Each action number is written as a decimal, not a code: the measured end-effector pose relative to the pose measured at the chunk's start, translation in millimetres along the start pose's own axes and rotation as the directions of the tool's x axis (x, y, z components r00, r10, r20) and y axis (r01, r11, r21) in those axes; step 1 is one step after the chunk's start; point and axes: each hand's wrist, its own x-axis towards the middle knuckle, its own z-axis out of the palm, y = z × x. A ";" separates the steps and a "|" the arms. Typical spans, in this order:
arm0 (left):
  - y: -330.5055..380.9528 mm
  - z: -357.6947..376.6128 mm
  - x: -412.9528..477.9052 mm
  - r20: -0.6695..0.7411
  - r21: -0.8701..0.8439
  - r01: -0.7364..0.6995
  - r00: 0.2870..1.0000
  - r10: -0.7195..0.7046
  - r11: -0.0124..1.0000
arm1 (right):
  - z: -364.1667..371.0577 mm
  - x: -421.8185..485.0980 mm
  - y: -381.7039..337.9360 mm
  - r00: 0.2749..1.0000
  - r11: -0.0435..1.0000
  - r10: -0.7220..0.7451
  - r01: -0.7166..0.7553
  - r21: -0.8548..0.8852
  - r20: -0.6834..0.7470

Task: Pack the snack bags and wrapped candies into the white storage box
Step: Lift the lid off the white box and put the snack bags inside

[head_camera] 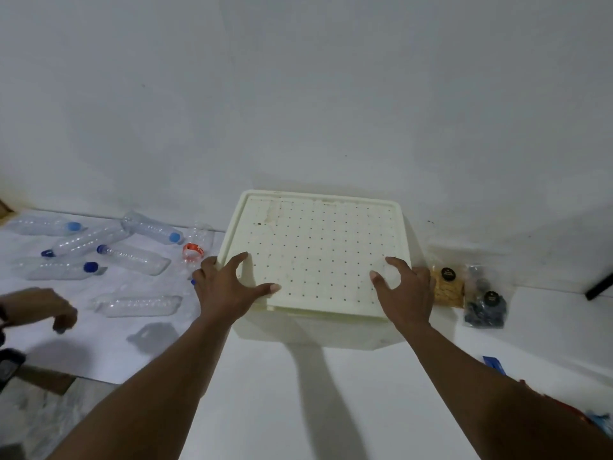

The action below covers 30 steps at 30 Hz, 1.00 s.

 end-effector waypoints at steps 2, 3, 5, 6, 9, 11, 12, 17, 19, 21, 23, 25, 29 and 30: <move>4.6 -7.7 -11.9 -0.012 -0.008 -0.013 1.000 0.013 1.000 | -15.4 -6.5 -1.4 0.999 1.000 -0.016 0.017 0.012 -0.028; 6.6 -11.3 -19.3 -0.016 -0.011 -0.021 1.000 0.020 1.000 | -22.6 -11.1 0.1 0.999 1.000 -0.016 0.017 0.020 -0.031; 8.4 -15.9 -37.2 -0.019 -0.011 -0.032 0.999 0.032 0.999 | -35.4 -23.5 7.0 0.999 0.999 -0.020 0.020 0.027 -0.031; 8.3 -16.9 -47.4 -0.022 -0.006 -0.037 0.999 0.037 0.999 | -41.3 -31.0 11.3 0.999 0.999 -0.024 0.025 0.027 -0.031; 4.1 -16.9 -82.6 -0.027 -0.012 -0.031 0.999 0.031 0.999 | -57.9 -59.3 23.5 0.999 0.999 -0.031 0.032 0.030 -0.024; -3.5 -13.0 -106.9 -0.028 -0.016 -0.022 0.999 0.022 1.000 | -65.9 -80.9 34.1 0.999 0.999 -0.043 0.043 0.017 -0.026; -8.3 -10.7 -120.1 -0.031 -0.007 -0.021 0.999 0.021 1.000 | -68.6 -92.3 41.3 0.999 0.999 -0.044 0.044 0.009 -0.017; -33.9 5.3 -189.7 0.000 0.032 0.010 1.000 -0.010 0.999 | -79.3 -151.6 84.5 0.999 1.000 -0.023 0.023 -0.014 0.035; -40.9 9.1 -215.0 0.008 0.049 0.002 1.000 -0.002 0.999 | -84.9 -176.2 100.2 0.999 1.000 -0.011 0.011 -0.012 0.045; -45.5 13.3 -238.9 0.013 0.063 -0.007 1.000 0.006 0.998 | -90.0 -197.4 116.6 0.998 0.999 -0.006 0.008 -0.032 0.062; -50.5 16.9 -261.2 0.021 0.076 -0.005 1.000 0.003 0.997 | -94.8 -216.1 130.9 0.997 0.999 0.000 0.004 -0.050 0.077; -57.9 20.6 -280.1 0.042 0.087 0.016 0.999 -0.019 0.996 | -98.5 -233.8 141.7 0.995 0.998 0.014 -0.008 -0.063 0.101; -73.2 28.5 -309.5 0.089 0.109 0.053 0.994 -0.063 0.993 | -100.7 -261.3 158.8 0.991 0.995 0.029 -0.016 -0.099 0.134; -77.2 30.8 -315.2 0.104 0.122 0.064 0.992 -0.076 0.991 | -99.7 -266.2 162.6 0.989 0.993 0.029 -0.012 -0.116 0.148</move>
